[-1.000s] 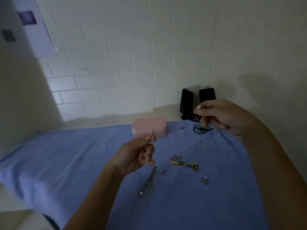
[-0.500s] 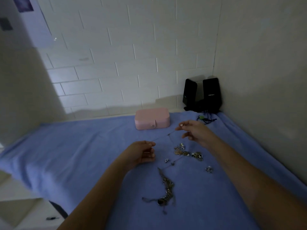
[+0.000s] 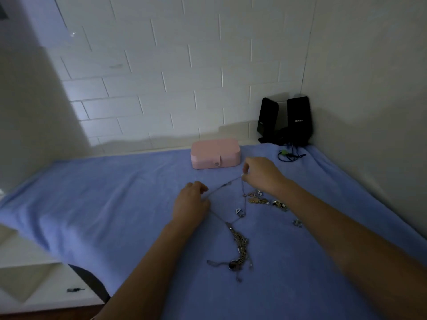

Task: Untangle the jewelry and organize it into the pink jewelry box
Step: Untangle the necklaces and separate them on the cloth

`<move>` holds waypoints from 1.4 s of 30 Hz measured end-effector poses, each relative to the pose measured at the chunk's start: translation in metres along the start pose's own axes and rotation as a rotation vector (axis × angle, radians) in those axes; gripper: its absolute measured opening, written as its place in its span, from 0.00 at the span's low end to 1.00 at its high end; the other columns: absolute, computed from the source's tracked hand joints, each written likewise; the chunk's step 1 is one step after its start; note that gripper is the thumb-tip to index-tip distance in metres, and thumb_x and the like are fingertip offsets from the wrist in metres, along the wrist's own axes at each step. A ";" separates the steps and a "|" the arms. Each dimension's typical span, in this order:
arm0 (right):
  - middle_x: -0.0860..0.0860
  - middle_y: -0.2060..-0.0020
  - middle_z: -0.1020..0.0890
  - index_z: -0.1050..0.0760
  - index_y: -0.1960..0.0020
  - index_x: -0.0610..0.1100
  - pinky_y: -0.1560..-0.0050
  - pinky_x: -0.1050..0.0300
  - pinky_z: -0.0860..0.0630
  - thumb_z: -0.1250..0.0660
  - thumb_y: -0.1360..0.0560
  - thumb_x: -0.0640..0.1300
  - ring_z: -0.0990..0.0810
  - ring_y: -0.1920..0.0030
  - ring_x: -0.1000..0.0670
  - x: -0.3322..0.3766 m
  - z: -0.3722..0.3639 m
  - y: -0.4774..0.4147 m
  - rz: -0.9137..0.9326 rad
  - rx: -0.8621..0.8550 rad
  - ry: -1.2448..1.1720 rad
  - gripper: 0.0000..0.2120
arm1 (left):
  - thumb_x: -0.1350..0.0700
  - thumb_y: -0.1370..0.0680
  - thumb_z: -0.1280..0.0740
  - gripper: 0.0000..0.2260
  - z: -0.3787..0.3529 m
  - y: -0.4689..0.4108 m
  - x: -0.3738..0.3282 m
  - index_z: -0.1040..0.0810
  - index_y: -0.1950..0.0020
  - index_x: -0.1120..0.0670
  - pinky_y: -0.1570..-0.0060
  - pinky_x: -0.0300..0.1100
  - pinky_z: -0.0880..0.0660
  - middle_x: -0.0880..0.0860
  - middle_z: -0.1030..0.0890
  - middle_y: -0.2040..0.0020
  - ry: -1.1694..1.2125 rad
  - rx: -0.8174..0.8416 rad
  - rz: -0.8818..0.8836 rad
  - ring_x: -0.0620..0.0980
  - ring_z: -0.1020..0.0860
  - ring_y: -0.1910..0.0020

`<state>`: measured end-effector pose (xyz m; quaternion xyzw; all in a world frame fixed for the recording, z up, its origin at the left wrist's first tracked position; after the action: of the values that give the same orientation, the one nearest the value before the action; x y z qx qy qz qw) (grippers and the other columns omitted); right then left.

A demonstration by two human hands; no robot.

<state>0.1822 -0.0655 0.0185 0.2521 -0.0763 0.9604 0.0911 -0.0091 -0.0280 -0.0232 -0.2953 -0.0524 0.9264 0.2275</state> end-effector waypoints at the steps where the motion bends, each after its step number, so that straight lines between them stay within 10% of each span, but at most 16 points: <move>1: 0.43 0.64 0.22 0.24 0.61 0.38 0.69 0.64 0.33 0.34 0.25 0.42 0.23 0.63 0.47 0.012 -0.001 0.013 0.010 0.053 0.012 0.08 | 0.60 0.25 0.33 0.10 0.000 0.002 -0.005 0.23 0.45 0.55 0.54 0.35 0.34 0.52 0.25 0.47 0.039 0.010 -0.059 0.51 0.26 0.47; 5: 0.43 0.69 0.18 0.21 0.61 0.36 0.69 0.63 0.27 0.28 0.30 0.55 0.22 0.72 0.50 0.045 -0.025 0.065 -0.004 0.477 0.061 0.20 | 0.60 0.27 0.32 0.04 -0.007 0.019 -0.012 0.20 0.53 0.54 0.58 0.32 0.34 0.51 0.21 0.53 0.115 0.131 -0.114 0.47 0.24 0.54; 15: 0.43 0.63 0.17 0.19 0.54 0.36 0.62 0.64 0.21 0.30 0.28 0.37 0.18 0.65 0.52 0.019 -0.029 0.079 -0.161 0.414 -0.451 0.05 | 0.63 0.27 0.34 0.06 -0.007 0.037 -0.010 0.20 0.57 0.52 0.56 0.26 0.35 0.49 0.28 0.52 0.173 0.231 -0.136 0.45 0.28 0.52; 20: 0.44 0.64 0.20 0.24 0.63 0.39 0.53 0.54 0.24 0.39 0.26 0.38 0.21 0.61 0.47 0.016 -0.029 0.078 -0.229 0.542 -1.199 0.09 | 0.65 0.29 0.34 0.09 -0.006 0.039 -0.012 0.22 0.61 0.51 0.52 0.35 0.33 0.52 0.27 0.52 0.177 0.228 -0.135 0.50 0.26 0.50; 24: 0.46 0.68 0.24 0.28 0.69 0.41 0.42 0.46 0.29 0.33 0.27 0.44 0.24 0.64 0.49 0.012 -0.020 0.075 -0.107 0.542 -1.260 0.13 | 0.64 0.28 0.34 0.08 -0.008 0.038 -0.011 0.22 0.61 0.51 0.54 0.33 0.34 0.53 0.26 0.50 0.167 0.221 -0.154 0.49 0.27 0.51; 34: 0.47 0.71 0.23 0.19 0.65 0.40 0.73 0.64 0.28 0.33 0.28 0.42 0.27 0.74 0.55 0.000 0.001 0.079 -0.068 0.485 -1.015 0.09 | 0.63 0.26 0.36 0.07 -0.013 0.037 -0.008 0.22 0.58 0.51 0.59 0.26 0.35 0.49 0.27 0.50 0.168 0.145 -0.148 0.46 0.27 0.50; 42: 0.52 0.74 0.26 0.18 0.56 0.41 0.79 0.68 0.44 0.35 0.30 0.48 0.41 0.79 0.59 0.005 0.006 0.077 0.043 0.416 -1.090 0.12 | 0.63 0.25 0.33 0.12 0.000 0.051 -0.059 0.23 0.42 0.55 0.45 0.31 0.28 0.50 0.19 0.44 0.852 0.323 -0.254 0.41 0.23 0.43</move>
<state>0.1645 -0.1403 0.0183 0.7209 0.0732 0.6884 -0.0321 0.0131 -0.0999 -0.0042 -0.6013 0.1548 0.6839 0.3831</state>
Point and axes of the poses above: each hand's wrist, its own y-axis away from the middle knuckle, its own z-axis out of the back of the hand, x = y × z, the point moved 3 cm from there along -y, towards the middle knuckle
